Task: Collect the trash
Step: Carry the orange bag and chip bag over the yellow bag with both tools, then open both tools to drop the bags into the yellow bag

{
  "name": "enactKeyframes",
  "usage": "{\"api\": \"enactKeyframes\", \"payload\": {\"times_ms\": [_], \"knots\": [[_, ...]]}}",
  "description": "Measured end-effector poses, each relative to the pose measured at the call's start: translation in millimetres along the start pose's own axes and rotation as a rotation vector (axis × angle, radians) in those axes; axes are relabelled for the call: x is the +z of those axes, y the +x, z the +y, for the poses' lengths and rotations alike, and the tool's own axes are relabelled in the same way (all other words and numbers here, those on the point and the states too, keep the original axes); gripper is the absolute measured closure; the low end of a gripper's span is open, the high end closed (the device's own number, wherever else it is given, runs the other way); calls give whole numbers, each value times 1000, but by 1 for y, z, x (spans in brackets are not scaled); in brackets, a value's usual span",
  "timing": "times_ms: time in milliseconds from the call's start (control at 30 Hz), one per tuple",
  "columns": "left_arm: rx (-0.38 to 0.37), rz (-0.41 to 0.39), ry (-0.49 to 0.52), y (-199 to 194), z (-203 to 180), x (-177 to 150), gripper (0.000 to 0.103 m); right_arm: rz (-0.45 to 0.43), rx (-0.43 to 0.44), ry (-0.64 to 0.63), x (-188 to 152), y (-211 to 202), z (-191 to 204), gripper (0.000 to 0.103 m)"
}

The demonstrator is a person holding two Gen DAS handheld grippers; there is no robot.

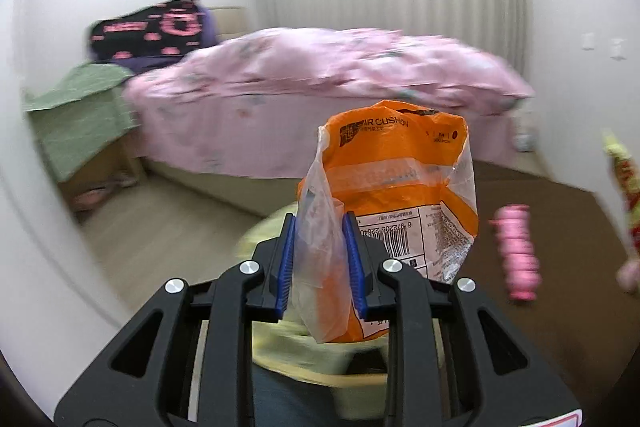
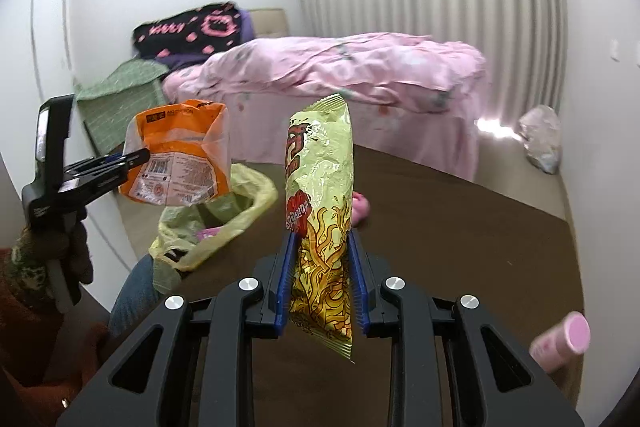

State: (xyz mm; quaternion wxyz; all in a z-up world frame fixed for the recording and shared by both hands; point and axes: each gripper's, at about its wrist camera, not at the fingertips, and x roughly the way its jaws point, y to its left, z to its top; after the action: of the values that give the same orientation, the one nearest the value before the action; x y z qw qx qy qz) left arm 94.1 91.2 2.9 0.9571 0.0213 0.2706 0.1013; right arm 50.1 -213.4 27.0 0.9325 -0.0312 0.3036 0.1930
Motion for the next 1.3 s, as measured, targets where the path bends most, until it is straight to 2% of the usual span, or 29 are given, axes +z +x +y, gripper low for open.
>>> {"api": "enactKeyframes", "payload": {"times_ms": [100,233,300,367,433,633,767,900,1067,1200,1300], "knots": [[86,46,-13,26,15,-9,80,29,39,-48,15,23,18,79],[105,118,11,58,20,-28,80,60,130,-87,40,65,38,79],[37,201,-5,79,18,-38,80,83,187,-99,52,93,51,79],[-62,284,-50,96,16,-50,80,124,230,-103,58,122,62,79],[-125,329,-104,107,20,-56,80,176,273,-107,62,153,73,79],[-157,329,-186,108,21,-52,80,334,335,-81,54,236,96,79],[-138,319,-192,121,15,-44,80,380,320,-90,46,261,103,79],[-143,337,-208,130,21,-41,80,386,306,-75,39,265,97,79],[-147,381,-233,126,25,-53,80,386,306,-63,31,263,91,79],[-121,367,-255,117,33,-57,79,375,305,-60,31,263,92,79],[-141,352,-287,113,37,-56,78,367,306,-61,31,264,96,78]]}}
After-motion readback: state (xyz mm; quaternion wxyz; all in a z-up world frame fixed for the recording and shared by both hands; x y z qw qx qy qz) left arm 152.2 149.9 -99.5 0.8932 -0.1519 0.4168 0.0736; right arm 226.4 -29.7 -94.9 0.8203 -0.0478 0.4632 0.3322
